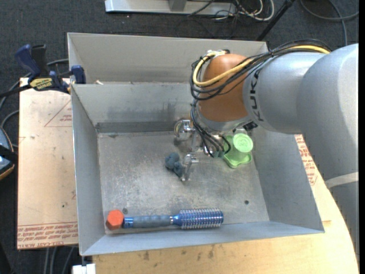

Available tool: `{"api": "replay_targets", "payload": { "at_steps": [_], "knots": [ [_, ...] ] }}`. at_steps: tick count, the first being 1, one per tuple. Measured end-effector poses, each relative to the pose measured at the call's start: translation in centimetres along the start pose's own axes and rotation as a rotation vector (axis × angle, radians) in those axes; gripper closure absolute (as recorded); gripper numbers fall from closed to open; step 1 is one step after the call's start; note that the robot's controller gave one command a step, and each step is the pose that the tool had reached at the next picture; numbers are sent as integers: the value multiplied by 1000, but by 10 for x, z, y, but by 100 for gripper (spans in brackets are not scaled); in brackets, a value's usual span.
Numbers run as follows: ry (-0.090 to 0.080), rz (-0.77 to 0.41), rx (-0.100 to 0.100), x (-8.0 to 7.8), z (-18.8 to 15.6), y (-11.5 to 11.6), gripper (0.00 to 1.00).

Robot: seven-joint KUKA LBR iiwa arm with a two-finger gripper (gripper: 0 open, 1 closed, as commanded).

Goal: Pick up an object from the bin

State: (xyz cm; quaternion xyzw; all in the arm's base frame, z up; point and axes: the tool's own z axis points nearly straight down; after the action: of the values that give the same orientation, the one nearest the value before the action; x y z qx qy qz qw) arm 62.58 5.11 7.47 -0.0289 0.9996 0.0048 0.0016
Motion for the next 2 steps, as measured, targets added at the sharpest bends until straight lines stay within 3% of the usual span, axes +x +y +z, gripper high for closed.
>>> {"api": "replay_targets", "payload": {
  "at_steps": [1,2],
  "knots": [
    [-17,137,7,37,-4,12,0],
    [-7,138,6,38,-4,13,100]
  ]
}}
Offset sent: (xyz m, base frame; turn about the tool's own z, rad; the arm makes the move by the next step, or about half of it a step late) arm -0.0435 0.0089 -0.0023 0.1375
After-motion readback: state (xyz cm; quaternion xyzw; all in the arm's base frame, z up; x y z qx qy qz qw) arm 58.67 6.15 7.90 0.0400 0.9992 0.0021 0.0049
